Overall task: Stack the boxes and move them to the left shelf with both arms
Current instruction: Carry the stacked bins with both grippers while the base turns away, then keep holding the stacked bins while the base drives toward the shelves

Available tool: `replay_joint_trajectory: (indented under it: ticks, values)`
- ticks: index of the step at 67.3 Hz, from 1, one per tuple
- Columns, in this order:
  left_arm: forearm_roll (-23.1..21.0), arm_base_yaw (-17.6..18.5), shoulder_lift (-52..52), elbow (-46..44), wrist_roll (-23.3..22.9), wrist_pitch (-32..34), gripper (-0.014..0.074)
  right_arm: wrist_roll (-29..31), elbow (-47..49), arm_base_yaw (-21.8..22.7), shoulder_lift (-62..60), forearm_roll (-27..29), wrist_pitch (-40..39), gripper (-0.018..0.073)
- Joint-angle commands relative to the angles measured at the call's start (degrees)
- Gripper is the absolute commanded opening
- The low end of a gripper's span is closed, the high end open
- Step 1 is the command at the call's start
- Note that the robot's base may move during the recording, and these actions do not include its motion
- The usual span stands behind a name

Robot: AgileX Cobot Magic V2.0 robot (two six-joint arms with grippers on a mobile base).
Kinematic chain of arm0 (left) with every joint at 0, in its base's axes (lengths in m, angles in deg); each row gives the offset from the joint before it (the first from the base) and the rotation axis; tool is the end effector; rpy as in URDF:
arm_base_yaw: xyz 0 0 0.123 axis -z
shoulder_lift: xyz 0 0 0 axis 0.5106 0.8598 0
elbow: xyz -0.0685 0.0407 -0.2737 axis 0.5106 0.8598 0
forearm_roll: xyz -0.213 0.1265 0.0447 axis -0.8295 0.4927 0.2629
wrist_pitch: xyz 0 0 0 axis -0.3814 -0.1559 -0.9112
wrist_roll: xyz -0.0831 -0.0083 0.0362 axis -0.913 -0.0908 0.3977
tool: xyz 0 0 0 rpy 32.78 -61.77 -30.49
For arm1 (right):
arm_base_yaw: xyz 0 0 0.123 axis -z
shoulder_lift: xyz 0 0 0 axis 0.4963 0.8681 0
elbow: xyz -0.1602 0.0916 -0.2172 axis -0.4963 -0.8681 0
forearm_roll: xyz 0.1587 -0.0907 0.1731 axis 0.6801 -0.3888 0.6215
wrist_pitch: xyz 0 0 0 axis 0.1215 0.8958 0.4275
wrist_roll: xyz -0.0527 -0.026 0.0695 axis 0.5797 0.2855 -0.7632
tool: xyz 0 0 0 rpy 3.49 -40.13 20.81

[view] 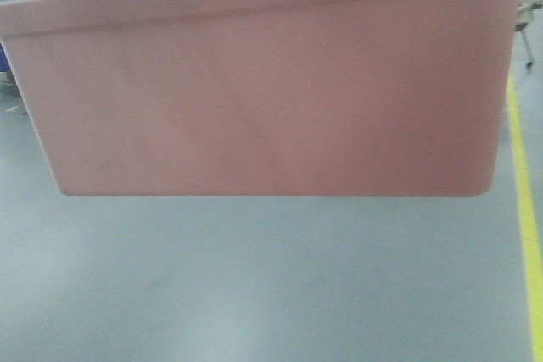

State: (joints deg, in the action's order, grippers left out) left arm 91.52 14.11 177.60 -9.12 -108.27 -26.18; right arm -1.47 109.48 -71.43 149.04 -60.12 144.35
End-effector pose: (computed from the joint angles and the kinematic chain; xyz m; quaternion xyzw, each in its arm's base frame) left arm 0.2742 -0.2326 0.3281 0.0801 0.9585 -0.0184 0.2729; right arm 0.2745 0.1941 0.3468 -0.0764 0.9503 -0.0462 0.2984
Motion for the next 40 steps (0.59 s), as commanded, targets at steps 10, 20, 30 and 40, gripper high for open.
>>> replay_joint_trajectory:
  ticks: [10,20,30,40]
  values:
    - [-7.9,3.3,-2.8,-2.7,0.1,13.0,-0.0003,-2.1,2.5,-2.0,-1.9,4.5,-15.1,0.0055]
    - [-8.1,3.3,-2.8,-2.7,0.1,13.0,-0.0003,-2.1,2.5,-2.0,-1.9,4.5,-15.3,0.0055]
    - [-8.1,3.3,-2.8,-2.7,0.1,13.0,-0.0003,-2.1,2.5,-2.0,-1.9,4.5,-15.2,0.0055]
    - [-8.1,3.3,-2.8,-2.7,0.1,13.0,-0.0003,-2.1,2.5,-2.0,-1.9,4.5,-15.1,0.0055]
